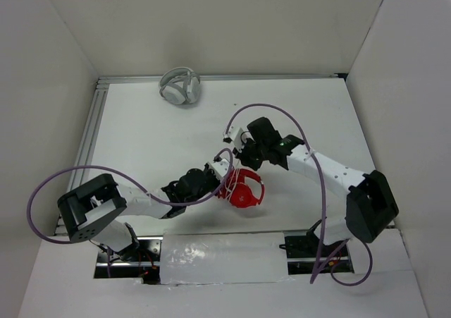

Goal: Wrap the headphones

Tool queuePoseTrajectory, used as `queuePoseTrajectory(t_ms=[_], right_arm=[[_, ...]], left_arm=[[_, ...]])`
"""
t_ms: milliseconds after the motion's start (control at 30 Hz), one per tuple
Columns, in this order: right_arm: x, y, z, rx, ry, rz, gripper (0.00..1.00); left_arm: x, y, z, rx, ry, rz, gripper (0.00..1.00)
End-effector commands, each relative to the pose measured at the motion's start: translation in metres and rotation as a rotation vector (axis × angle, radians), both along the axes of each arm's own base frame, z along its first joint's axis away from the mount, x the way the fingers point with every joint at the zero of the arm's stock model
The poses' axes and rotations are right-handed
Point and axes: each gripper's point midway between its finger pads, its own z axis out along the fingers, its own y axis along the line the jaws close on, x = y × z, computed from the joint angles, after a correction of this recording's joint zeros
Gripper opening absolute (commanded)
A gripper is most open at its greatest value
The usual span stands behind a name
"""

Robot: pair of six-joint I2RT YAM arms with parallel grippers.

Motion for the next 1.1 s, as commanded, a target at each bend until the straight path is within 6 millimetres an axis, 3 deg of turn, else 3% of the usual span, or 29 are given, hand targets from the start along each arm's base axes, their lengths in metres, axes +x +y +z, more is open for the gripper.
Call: queuePoseTrajectory(t_ms=[0,267,433,467,500,600,733,900,1067], right_arm=[[0.068,-0.012,0.012,0.056,-0.118,-0.175,0.11],[0.066,-0.007,-0.026,0.038,0.000,-0.165,0.12],[0.061,-0.004,-0.037,0.038,0.040,-0.159,0.12],[0.060,-0.004,-0.040,0.034,0.050,-0.156,0.12],[0.061,-0.003,-0.040,0.036,0.052,-0.159,0.12],[0.059,-0.002,-0.044,0.031,0.073,-0.158,0.12],[0.060,-0.004,-0.046,0.029,0.072,-0.176,0.12],[0.057,-0.002,-0.044,0.042,0.077,-0.173,0.12],[0.058,0.000,-0.039,0.048,0.077,-0.171,0.13]], left_arm=[[-0.023,-0.012,-0.017,0.050,0.035,-0.129,0.00],[-0.015,-0.012,-0.010,0.014,0.040,-0.074,0.00],[-0.009,-0.009,-0.021,0.047,0.105,-0.022,0.00],[-0.009,-0.007,-0.025,0.061,0.125,-0.011,0.03],[-0.009,-0.005,-0.027,0.066,0.138,-0.001,0.19],[-0.010,-0.001,-0.029,0.073,0.164,0.020,0.34],[-0.012,0.005,-0.021,0.056,0.195,0.057,0.41],[-0.018,0.017,-0.018,0.056,0.253,0.097,0.63],[-0.022,0.026,-0.008,0.037,0.285,0.133,0.75]])
